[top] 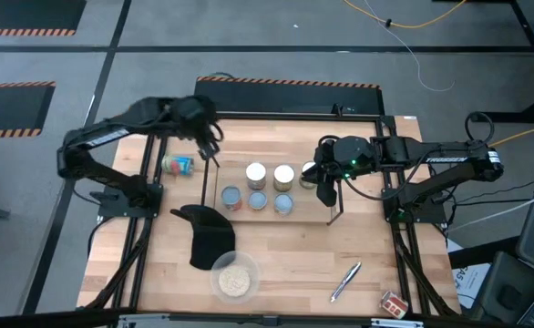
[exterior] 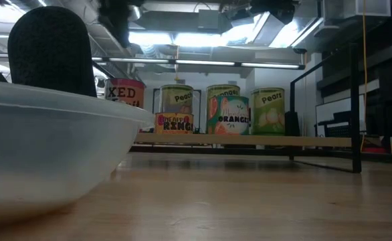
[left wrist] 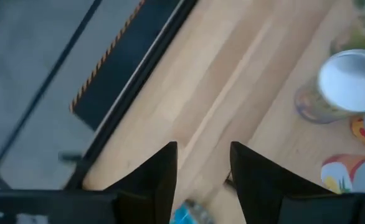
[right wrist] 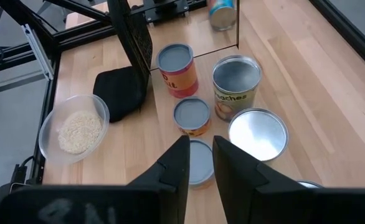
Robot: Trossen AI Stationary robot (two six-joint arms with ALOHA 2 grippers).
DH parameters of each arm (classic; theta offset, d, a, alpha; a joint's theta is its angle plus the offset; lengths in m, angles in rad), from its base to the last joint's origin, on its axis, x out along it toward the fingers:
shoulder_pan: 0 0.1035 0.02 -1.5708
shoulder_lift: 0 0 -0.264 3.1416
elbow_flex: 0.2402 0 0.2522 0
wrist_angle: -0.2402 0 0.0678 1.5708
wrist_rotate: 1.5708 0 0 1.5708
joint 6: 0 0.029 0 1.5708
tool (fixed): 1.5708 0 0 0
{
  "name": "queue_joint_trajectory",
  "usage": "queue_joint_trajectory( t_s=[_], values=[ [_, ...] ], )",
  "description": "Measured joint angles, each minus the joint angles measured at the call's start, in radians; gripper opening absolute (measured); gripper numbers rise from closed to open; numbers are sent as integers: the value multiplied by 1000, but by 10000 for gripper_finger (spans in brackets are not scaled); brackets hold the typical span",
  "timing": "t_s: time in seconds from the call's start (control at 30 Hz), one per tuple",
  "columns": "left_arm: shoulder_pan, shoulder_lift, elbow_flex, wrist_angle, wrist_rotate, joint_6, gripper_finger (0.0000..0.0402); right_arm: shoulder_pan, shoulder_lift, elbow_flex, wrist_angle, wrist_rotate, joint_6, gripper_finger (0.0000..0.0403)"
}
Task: Pick and place cans onto a shelf
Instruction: Put the large canned tomatoes on the shelf
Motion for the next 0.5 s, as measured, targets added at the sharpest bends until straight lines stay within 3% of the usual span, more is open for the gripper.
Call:
queue_joint_trajectory(
  t_s=[0.23, 0.5],
  values=[
    [108, -78, -21, -163, 3, -162, 141, 0, 0, 0, 0, 0, -11, 75],
    [189, -141, -232, -172, 111, -247, 141, 0, 0, 0, -1, 0, -14, 74]
  ],
)
